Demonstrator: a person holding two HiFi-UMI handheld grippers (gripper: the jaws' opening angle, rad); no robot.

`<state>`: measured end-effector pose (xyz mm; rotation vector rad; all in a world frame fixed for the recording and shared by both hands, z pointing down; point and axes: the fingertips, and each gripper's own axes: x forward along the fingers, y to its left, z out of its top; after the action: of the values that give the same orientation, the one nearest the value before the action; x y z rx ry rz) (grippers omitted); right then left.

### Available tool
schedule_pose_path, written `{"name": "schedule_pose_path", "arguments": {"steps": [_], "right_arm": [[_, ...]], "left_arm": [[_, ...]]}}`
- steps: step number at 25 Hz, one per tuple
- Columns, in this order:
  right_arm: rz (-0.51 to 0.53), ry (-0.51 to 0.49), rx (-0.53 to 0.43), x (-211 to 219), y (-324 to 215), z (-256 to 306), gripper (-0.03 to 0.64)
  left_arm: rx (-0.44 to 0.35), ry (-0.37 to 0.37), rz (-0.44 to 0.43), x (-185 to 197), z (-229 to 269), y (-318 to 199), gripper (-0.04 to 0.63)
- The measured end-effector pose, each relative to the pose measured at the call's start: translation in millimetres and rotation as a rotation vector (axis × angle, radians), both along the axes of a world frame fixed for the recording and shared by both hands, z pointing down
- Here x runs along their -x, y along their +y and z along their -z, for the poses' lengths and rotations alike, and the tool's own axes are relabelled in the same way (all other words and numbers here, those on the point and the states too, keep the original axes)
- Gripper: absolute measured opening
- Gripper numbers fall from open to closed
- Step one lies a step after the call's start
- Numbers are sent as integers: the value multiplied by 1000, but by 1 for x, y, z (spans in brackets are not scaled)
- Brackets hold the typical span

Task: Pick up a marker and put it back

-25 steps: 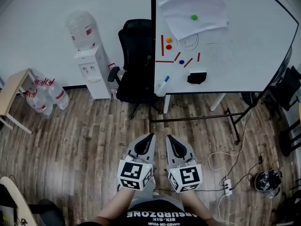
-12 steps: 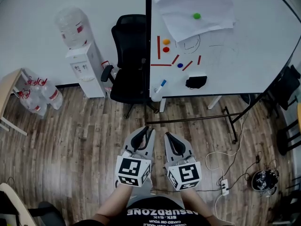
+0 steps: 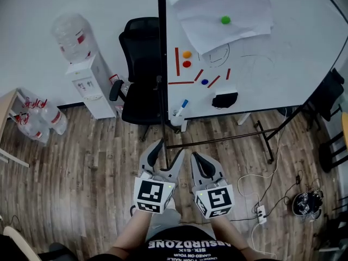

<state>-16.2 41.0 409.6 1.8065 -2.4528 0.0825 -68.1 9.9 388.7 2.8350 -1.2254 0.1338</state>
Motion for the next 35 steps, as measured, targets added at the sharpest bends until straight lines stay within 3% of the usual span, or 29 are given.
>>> {"name": "schedule_pose_path", "arguments": {"steps": [16,26,35], "right_arm": [[-56,23,40,1,-74,-21,-2],[-63,18,61,-10,-110,-27,-2],[-12,10,94,-32,-138,-34,-2]], "left_arm": [[59,-9,-28,8,-32,-87,239],[77,-49,-61,-9,-40,-122,239],[108,-95,-23,-38,-47,-153,239]]}}
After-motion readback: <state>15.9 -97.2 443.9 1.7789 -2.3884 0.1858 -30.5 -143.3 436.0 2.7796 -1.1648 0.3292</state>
